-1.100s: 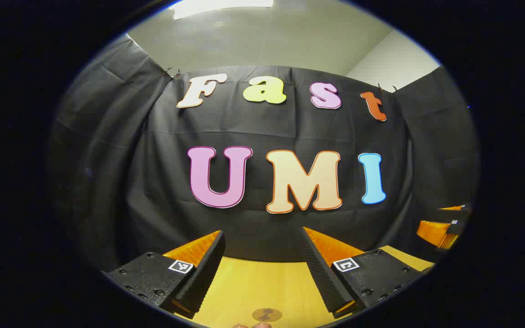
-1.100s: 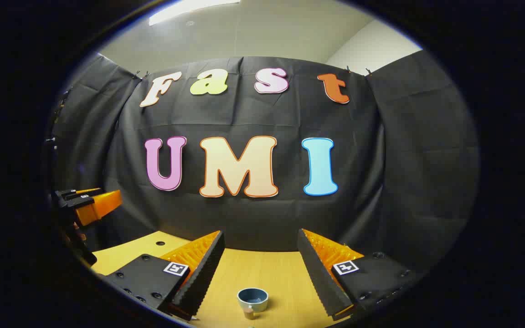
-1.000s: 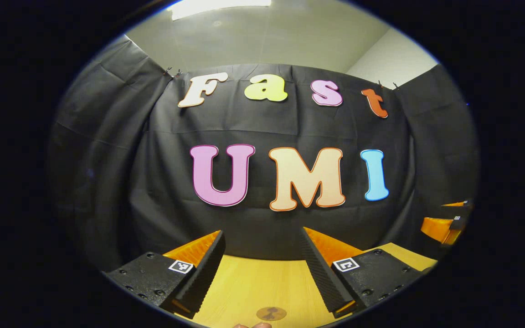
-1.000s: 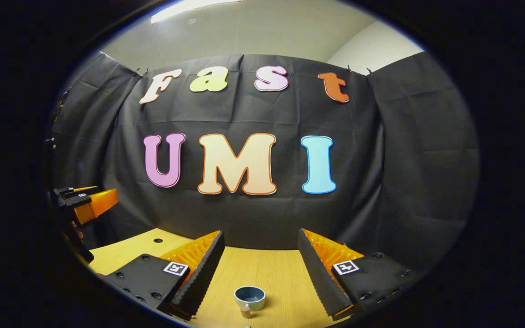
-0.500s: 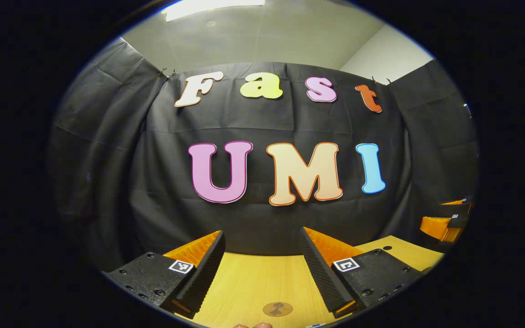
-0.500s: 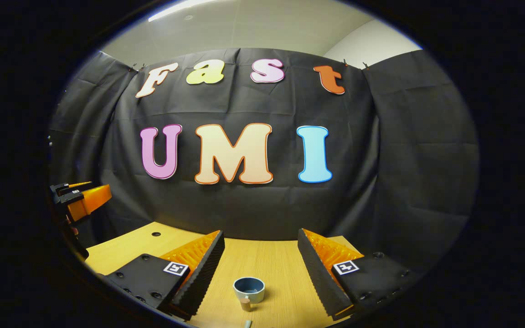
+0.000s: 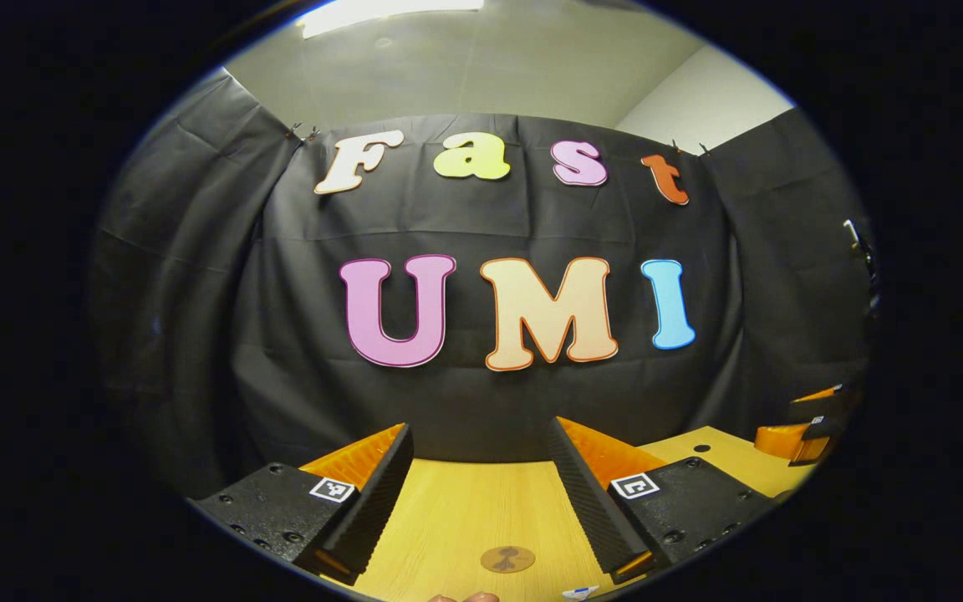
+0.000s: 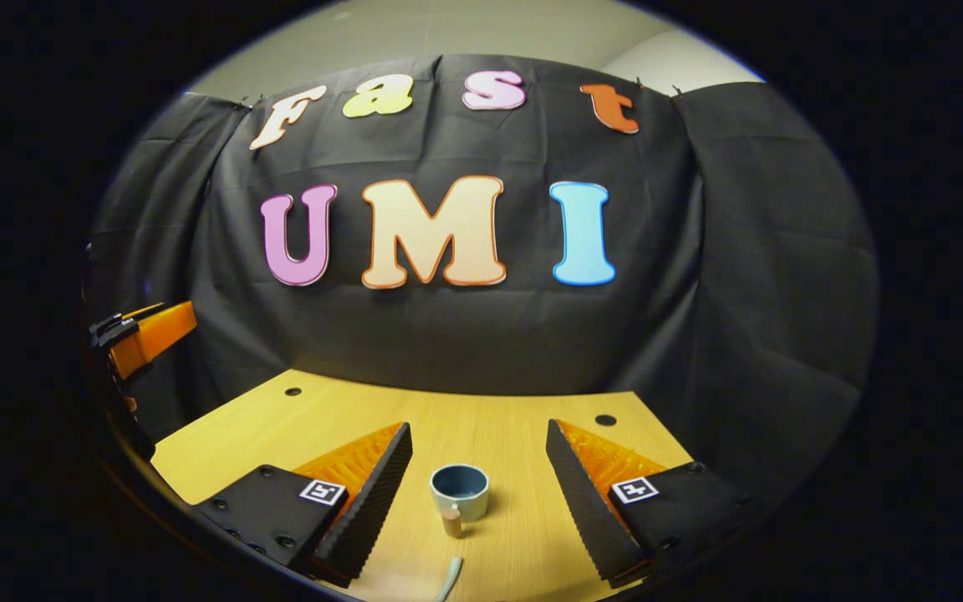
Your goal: Put the toothbrush and toothpaste on the desktop into the cup, then pick up the cup and place it on the coaster on the desktop.
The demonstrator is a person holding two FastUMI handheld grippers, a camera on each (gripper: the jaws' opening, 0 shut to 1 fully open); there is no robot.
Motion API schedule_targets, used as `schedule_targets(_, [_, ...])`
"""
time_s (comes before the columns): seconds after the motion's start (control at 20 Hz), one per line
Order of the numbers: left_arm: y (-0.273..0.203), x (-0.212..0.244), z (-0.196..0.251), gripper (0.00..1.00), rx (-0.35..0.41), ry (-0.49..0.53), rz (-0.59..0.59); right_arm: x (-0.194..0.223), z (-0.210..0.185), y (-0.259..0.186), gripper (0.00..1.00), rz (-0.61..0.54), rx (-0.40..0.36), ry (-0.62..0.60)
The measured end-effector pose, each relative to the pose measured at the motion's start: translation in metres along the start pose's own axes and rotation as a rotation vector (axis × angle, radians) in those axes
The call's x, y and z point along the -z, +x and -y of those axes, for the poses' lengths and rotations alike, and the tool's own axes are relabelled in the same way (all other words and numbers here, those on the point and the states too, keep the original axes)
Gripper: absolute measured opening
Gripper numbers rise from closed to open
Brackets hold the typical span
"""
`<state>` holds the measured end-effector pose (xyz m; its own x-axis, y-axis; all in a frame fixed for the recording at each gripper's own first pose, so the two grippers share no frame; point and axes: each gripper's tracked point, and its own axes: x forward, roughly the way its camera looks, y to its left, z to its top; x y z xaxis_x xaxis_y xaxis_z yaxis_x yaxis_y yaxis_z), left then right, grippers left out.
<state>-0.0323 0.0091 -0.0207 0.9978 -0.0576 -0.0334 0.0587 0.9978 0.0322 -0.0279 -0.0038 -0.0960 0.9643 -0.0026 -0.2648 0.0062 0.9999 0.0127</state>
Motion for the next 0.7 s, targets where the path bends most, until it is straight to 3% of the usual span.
schedule_targets(0.3, [-0.003,0.001,-0.016,0.95,-0.032,0.016,-0.003,0.079,-0.009,0.013,0.99,-0.241,-0.043,0.029])
schedule_targets(0.7, [-0.006,0.017,-0.034,0.95,-0.078,0.019,-0.045,0.19,-0.019,0.013,1.0,-0.587,-0.057,-0.052])
